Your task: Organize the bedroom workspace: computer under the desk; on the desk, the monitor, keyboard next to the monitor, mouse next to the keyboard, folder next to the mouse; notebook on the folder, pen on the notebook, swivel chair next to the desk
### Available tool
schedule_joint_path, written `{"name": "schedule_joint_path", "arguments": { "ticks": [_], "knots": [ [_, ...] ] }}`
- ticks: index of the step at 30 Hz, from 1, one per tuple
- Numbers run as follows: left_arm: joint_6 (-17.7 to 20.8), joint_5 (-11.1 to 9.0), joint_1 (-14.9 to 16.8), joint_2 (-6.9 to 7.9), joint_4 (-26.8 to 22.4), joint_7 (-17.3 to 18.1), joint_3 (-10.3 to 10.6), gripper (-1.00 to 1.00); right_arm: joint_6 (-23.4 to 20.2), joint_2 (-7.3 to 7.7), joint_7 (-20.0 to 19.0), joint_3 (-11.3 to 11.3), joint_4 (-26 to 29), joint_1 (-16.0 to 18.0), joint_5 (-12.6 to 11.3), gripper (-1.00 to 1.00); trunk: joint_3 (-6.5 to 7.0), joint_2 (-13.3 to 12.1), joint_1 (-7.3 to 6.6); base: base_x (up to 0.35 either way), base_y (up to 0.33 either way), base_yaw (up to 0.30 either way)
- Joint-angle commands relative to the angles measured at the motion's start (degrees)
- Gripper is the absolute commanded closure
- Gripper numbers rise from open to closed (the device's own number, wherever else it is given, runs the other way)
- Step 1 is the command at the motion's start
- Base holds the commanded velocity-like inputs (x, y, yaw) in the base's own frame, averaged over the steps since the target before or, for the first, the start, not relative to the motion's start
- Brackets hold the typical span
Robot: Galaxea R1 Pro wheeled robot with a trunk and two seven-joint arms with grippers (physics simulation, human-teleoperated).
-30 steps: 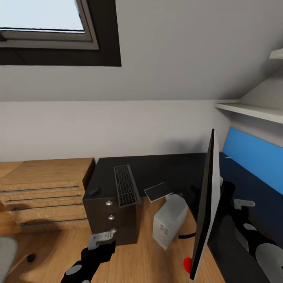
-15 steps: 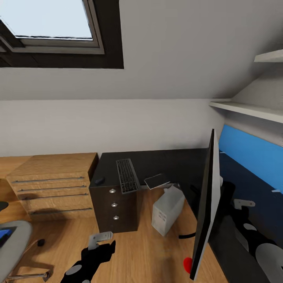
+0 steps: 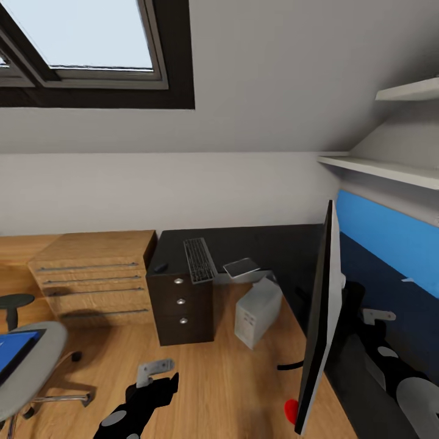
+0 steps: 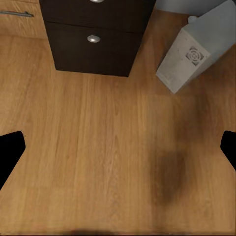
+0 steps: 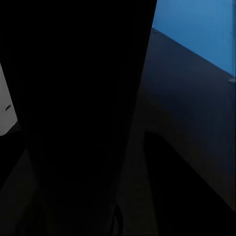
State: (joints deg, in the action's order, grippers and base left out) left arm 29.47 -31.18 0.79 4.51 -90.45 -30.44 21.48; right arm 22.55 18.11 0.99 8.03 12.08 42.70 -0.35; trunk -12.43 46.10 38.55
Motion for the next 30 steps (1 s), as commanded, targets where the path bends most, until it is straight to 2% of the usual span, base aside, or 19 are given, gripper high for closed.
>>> {"name": "schedule_joint_path", "arguments": {
  "ticks": [1, 7, 13, 30],
  "knots": [
    [0.06, -0.55, 0.07, 0.06, -0.08, -0.59, 0.14, -1.00, 0.22, -0.01, 0.06, 0.41, 0.04, 0.10, -0.18, 1.00, -0.07, 0.08, -0.03, -0.334, -0.005, 0.000],
    [0.06, -0.55, 0.05, 0.06, -0.08, -0.59, 0.14, -1.00, 0.22, -0.01, 0.06, 0.41, 0.03, 0.10, -0.18, 1.00, -0.07, 0.08, -0.03, -0.330, -0.085, 0.000],
    [0.06, -0.55, 0.07, 0.06, -0.08, -0.59, 0.14, -1.00, 0.18, -0.01, 0.06, 0.41, 0.03, 0.10, -0.18, 1.00, -0.07, 0.08, -0.03, -0.245, -0.237, 0.000],
    [0.06, -0.55, 0.07, 0.06, -0.08, -0.59, 0.14, -1.00, -0.16, -0.08, 0.06, 0.41, -0.01, 0.10, -0.16, 1.00, -0.07, 0.08, -0.03, -0.110, -0.320, 0.000]
  ]
}}
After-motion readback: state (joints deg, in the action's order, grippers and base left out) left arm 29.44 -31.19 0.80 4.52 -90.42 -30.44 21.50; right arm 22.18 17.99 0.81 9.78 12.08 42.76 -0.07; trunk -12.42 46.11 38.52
